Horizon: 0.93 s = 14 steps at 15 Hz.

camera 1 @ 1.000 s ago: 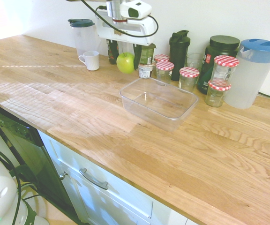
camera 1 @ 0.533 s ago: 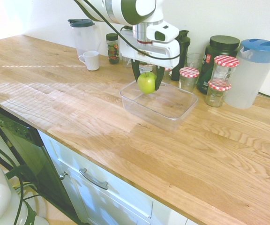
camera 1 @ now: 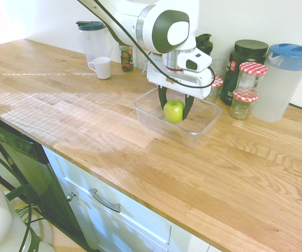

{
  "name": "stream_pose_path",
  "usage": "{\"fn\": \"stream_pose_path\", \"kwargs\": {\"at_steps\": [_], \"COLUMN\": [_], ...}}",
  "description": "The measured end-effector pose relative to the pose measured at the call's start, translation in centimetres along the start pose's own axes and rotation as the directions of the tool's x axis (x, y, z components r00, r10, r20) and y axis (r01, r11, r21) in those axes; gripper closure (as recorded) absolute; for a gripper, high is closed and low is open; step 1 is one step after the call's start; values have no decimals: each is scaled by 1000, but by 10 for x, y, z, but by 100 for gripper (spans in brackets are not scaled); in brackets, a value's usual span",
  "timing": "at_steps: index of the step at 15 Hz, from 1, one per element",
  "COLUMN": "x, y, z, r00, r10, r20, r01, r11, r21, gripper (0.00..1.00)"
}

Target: Put the apple into the container

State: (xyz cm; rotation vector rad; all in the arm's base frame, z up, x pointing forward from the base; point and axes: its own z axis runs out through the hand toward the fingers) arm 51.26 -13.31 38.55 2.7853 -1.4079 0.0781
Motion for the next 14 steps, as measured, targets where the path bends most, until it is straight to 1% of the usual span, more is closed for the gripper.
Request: {"fn": "stream_pose_path", "kwargs": {"at_steps": [6, 9, 11, 12, 14], "x": [-2, 3, 0, -9, -43], "y": [-9, -13, -20, -25, -42], "z": [2, -10, -43, -72, -132], "r00": [1000, 1000, 999, 999, 1000], "r10": [11, 30, 30, 30, 6], "r20": [5, -10, -20, -14, -9], "r01": [-12, -29, -29, -29, -5], "r11": [1000, 999, 999, 999, 998], "r21": [9, 23, 37, 40, 58], "gripper": [0, 0, 0, 0, 0]}}
